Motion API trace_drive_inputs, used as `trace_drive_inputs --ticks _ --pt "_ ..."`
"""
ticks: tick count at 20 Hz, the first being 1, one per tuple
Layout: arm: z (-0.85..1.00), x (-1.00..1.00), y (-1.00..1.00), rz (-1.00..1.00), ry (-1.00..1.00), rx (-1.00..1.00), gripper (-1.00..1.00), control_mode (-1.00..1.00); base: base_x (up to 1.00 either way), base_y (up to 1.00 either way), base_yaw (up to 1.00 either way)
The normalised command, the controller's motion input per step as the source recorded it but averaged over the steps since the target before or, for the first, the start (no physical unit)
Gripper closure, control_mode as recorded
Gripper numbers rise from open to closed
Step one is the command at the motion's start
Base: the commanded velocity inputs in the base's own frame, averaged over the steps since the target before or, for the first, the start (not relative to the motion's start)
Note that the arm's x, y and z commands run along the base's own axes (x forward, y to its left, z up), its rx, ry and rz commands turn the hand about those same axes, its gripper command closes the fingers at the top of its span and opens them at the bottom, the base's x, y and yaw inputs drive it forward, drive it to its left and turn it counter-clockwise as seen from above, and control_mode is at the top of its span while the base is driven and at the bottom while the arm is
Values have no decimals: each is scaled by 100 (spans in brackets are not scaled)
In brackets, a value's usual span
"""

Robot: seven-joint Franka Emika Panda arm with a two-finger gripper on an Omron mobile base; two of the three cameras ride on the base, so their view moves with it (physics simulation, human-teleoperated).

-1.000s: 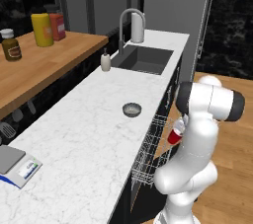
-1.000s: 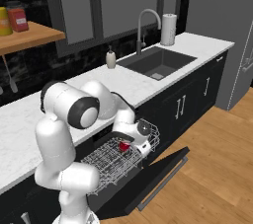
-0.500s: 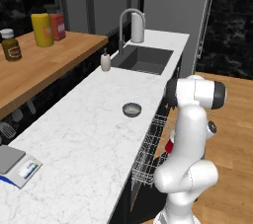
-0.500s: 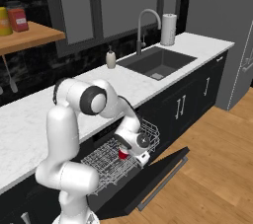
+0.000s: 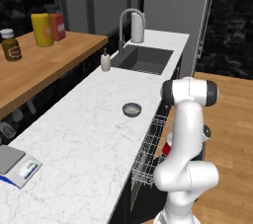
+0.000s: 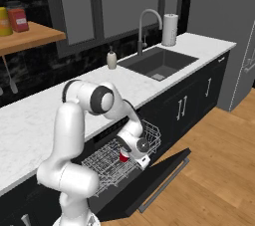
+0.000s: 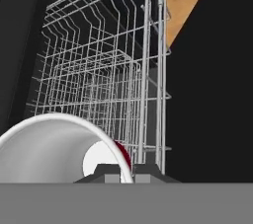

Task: Pick up the cup and bowl from the counter, place them in the dishwasher, and close the dishwasher door.

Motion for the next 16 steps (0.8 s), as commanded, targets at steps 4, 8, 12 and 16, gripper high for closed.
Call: trace_drive_inputs --ticks 4,8,12,16 --pt "-16 2 6 0 -1 3 100 -100 0 0 0" --pt "-47 17 18 0 -1 5 100 -100 0 0 0" --pt "-31 34 23 0 0 0 100 -100 0 0 0" --pt "-42 52 24 0 0 0 100 -100 0 0 0"
